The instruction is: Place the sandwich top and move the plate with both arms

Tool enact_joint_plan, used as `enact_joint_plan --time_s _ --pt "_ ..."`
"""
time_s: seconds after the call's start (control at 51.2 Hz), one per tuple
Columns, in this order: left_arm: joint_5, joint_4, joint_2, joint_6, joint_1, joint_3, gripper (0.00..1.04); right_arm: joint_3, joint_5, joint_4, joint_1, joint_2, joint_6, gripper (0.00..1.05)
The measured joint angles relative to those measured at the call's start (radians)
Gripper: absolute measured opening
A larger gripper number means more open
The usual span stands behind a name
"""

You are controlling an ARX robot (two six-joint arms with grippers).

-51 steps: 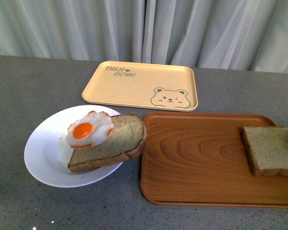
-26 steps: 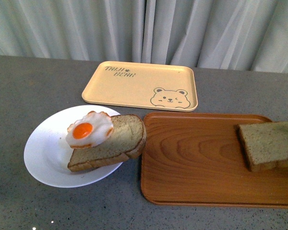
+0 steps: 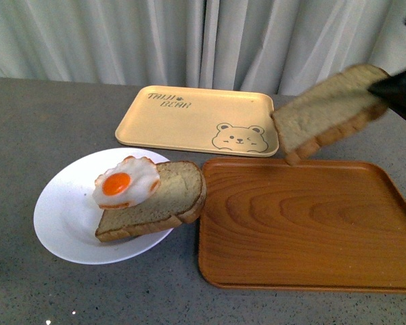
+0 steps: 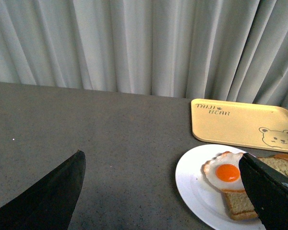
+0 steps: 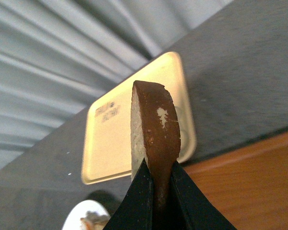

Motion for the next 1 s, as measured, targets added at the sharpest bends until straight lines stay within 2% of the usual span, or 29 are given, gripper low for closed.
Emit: enact_joint_plan --time_s 0.176,0.39,0.683,0.859,0.995 --pt "0.000 0.000 0.000 0.000 0.000 0.000 0.96 0.204 0.020 -0.027 0.168 0.142 0.045 0.03" --pt "0.000 0.000 0.000 0.000 0.000 0.000 0.96 0.470 0.041 -0.077 0.325 0.342 0.095 0.03" --pt "0.000 0.000 0.000 0.000 0.000 0.000 0.96 0.623 0.041 -0.143 0.413 0.473 0.104 0.03" --pt "0.000 0.000 0.000 0.000 0.000 0.000 0.96 0.618 0.045 -0.154 0.429 0.502 0.108 0.03" --pt "0.000 0.000 0.000 0.000 0.000 0.000 0.96 0.541 0.065 -0.142 0.434 0.492 0.110 0.03"
